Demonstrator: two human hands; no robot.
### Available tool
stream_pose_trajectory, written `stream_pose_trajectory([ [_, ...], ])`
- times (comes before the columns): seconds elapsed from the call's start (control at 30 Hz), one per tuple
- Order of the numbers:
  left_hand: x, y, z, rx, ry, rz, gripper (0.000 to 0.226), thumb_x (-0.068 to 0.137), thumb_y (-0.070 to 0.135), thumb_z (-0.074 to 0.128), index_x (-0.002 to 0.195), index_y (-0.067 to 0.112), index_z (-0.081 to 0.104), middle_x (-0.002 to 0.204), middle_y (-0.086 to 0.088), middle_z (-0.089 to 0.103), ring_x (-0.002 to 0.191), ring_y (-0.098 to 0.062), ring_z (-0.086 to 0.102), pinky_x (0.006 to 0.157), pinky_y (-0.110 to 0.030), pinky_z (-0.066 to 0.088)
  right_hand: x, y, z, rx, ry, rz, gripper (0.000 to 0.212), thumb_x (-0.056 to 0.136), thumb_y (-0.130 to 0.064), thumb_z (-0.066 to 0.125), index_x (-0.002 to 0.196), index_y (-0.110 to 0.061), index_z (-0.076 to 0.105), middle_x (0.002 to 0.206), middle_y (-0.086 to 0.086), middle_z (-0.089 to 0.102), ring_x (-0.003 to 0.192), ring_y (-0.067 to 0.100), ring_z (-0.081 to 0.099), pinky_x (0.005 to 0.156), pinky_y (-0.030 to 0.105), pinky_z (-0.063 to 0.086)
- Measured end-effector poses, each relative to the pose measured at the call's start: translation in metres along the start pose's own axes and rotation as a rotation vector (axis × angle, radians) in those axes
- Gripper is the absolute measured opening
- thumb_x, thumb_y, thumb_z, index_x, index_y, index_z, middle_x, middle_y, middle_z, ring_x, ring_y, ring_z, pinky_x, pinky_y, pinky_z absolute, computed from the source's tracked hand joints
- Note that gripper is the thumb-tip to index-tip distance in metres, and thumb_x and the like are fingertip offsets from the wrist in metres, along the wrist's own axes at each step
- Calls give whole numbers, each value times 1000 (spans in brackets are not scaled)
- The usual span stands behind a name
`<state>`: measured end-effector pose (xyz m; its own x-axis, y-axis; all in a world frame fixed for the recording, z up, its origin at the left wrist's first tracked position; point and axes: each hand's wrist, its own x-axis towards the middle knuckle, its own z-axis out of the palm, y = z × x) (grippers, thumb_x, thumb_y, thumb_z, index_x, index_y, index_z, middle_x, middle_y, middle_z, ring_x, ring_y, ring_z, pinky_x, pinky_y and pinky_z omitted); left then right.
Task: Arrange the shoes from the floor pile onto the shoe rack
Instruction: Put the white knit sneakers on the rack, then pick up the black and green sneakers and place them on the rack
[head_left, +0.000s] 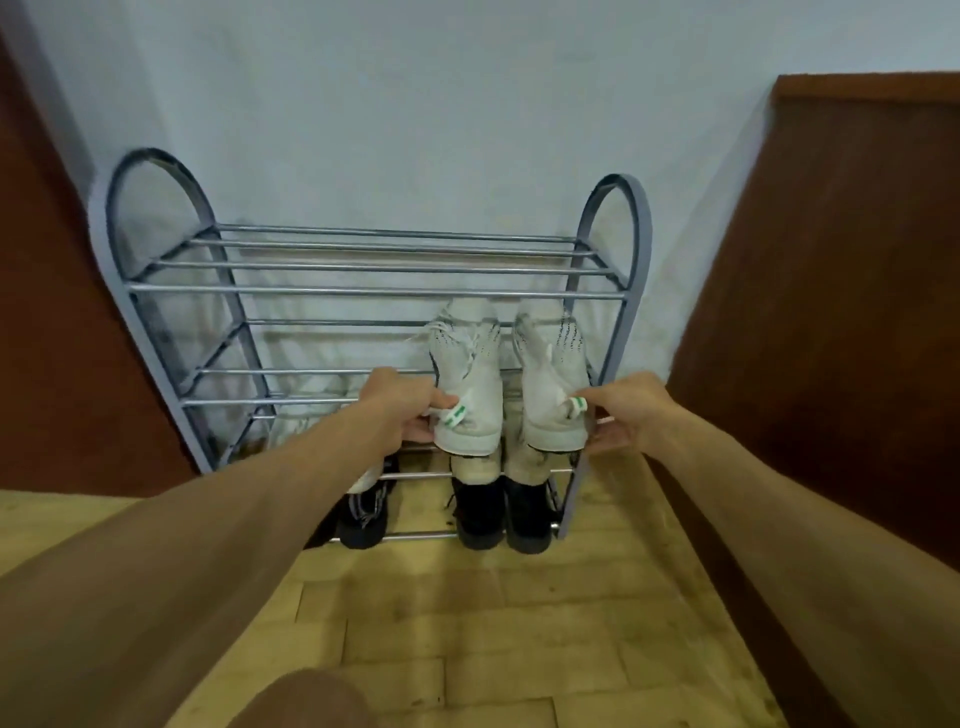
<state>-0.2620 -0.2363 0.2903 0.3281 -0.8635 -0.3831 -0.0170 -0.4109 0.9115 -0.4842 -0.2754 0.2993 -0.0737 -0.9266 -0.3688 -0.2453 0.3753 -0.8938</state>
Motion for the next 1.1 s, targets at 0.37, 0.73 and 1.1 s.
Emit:
stream_pose_trajectory([
  [0.37,104,24,33,-39,-55,-25,18,76,-5,75,87,-11,62,93,-25,67,78,-33,68,71,-48,59,107,-15,30,30,31,12,24,76,-5,79,87,4,61,99,22,67,78,34,69,57,50,60],
  [0.73,87,-2,36,-41,-42,79,25,92,22,59,105,2,62,92,-10,63,81,-20,62,73,-33,56,107,19,27,-175,190,-183,24,92,-20,61,112,-9,70,111,8,68,85,23,67,84,45,59],
  [1.1,-88,-64,60,345,-226,107,17,90,17,61,78,19,48,93,-6,54,94,-26,57,83,-40,51,-34,84,-39,-580,68,-241,30,91,-13,60,120,-13,66,120,8,67,107,23,62,84,29,51],
])
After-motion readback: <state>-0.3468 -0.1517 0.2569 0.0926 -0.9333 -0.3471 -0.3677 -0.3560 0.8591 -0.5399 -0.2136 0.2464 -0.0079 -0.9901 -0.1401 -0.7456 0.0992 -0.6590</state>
